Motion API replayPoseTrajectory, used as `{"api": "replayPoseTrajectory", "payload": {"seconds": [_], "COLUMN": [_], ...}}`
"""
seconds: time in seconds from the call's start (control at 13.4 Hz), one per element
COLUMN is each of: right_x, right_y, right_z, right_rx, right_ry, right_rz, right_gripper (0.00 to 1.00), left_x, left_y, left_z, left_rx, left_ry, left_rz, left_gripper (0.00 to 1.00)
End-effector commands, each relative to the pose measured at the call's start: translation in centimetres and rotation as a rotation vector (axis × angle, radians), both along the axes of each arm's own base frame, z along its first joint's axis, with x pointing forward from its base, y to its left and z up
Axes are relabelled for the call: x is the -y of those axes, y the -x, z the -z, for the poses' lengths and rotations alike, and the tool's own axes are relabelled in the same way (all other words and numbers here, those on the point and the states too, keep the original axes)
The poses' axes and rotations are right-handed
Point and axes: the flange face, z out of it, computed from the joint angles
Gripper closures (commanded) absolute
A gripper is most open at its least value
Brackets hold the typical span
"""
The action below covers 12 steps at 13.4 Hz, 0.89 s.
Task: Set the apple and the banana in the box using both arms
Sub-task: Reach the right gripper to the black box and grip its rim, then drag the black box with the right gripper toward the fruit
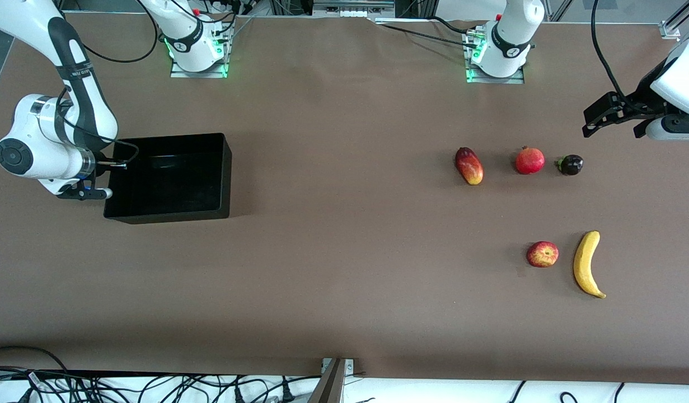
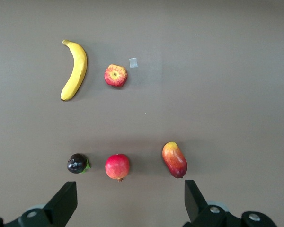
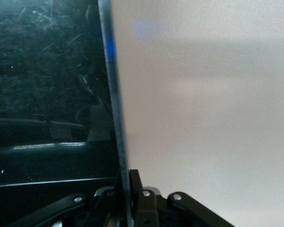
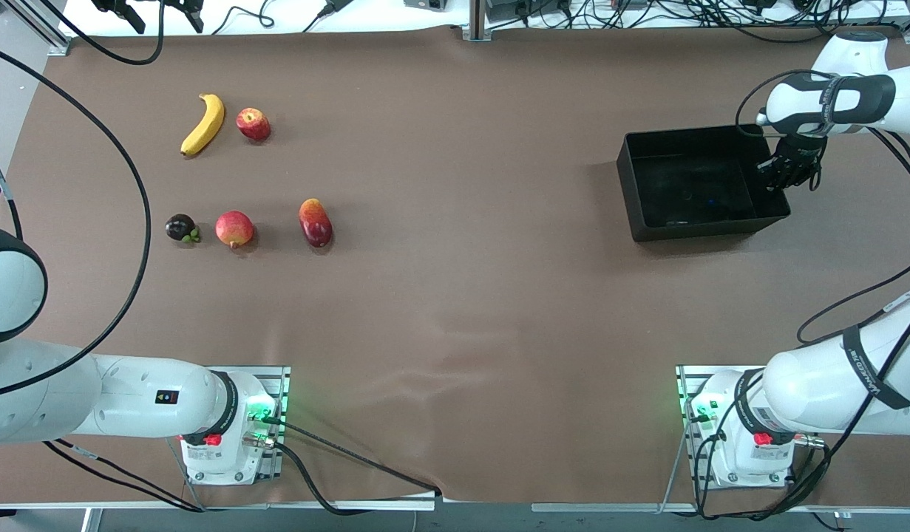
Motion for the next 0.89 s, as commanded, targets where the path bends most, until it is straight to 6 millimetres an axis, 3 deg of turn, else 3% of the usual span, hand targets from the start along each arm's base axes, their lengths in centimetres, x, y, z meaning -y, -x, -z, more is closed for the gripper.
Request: {"api": "replayPoseTrajectory", "payload": {"seconds": [0.0, 0.15, 0.37, 0.52, 0.6, 0.67, 0.82], "right_x": [-0.7, -3.3, -12.7, -17.0, -20.0, -24.6, -35.3], "right_y": [-2.3, -4.5, -7.2, -8.0, -8.2, -8.2, -7.6], "right_z": [-2.7, -6.3, -11.5, -13.2, -13.0, -13.0, -10.9], "right_rx": [0.008, -0.058, -0.073, -0.039, -0.037, -0.034, -0.037], "right_ry": [0.02, 0.019, 0.012, -0.058, -0.085, -0.115, -0.052], "right_rz": [-0.015, -0.05, -0.122, -0.017, 0.033, 0.065, 0.115], "right_gripper": [1.0, 1.0, 1.0, 1.0, 1.0, 1.0, 1.0], "left_x": [0.2, 0.2, 0.2, 0.0, 0.1, 0.1, 0.2], "left_y": [-0.2, -0.2, -0.3, -0.3, -0.3, -0.3, -0.3], "left_z": [-0.7, -0.7, -0.7, -0.6, -0.6, -0.6, -0.6], "left_rx": [-0.002, -0.002, 0.0, 0.0, 0.0, 0.0, 0.0], "left_ry": [0.018, 0.018, 0.015, 0.018, 0.016, 0.016, 0.018], "left_rz": [-0.004, -0.004, -0.001, -0.007, -0.007, -0.007, -0.005], "left_gripper": [0.0, 0.0, 0.0, 0.0, 0.0, 0.0, 0.0]}}
